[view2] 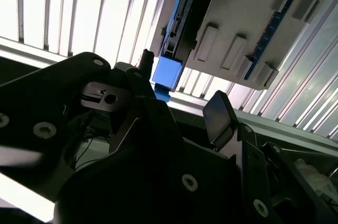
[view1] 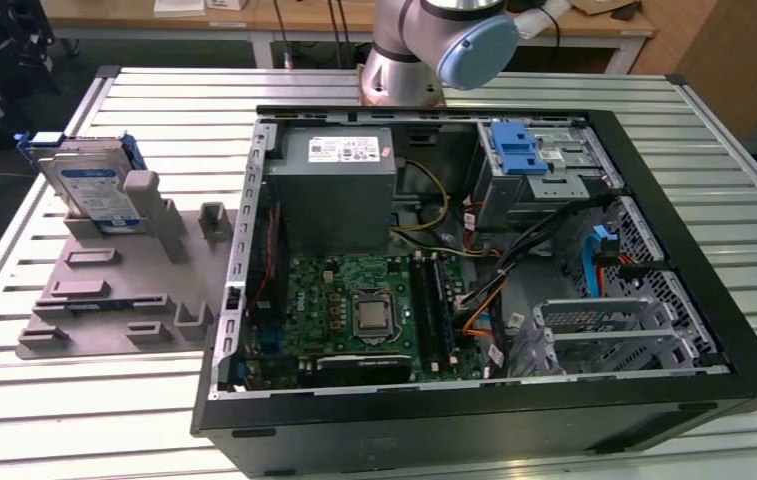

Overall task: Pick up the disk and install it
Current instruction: 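Pick up the disk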

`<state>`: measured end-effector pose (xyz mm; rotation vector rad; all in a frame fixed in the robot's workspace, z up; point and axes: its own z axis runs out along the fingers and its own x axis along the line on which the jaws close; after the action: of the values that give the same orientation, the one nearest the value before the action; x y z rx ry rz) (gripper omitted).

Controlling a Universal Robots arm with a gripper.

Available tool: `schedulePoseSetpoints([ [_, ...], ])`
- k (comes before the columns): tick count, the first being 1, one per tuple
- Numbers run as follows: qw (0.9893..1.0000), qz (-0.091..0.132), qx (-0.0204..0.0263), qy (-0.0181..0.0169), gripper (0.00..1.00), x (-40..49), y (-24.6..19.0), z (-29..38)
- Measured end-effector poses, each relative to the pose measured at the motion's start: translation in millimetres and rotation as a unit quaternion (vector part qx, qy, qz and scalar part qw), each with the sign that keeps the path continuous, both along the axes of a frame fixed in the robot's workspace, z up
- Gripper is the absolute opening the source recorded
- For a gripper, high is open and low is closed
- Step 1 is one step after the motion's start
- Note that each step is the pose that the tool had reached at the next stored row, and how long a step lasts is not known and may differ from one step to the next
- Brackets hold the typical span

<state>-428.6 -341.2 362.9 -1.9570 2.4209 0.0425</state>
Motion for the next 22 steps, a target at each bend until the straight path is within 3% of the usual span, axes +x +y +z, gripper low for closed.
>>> schedulePoseSetpoints([
  [11, 1.0, 0.005, 0.0, 0.0, 0.65, -2.7, 0.0, -3.3],
  [12, 1.0, 0.006, 0.0, -0.0001, 0.65, -3.4, 0.0, -6.6],
  [22, 1.0, 0.006, 0.0, 0.0, 0.65, -4.8, 0.0, -8.4],
])
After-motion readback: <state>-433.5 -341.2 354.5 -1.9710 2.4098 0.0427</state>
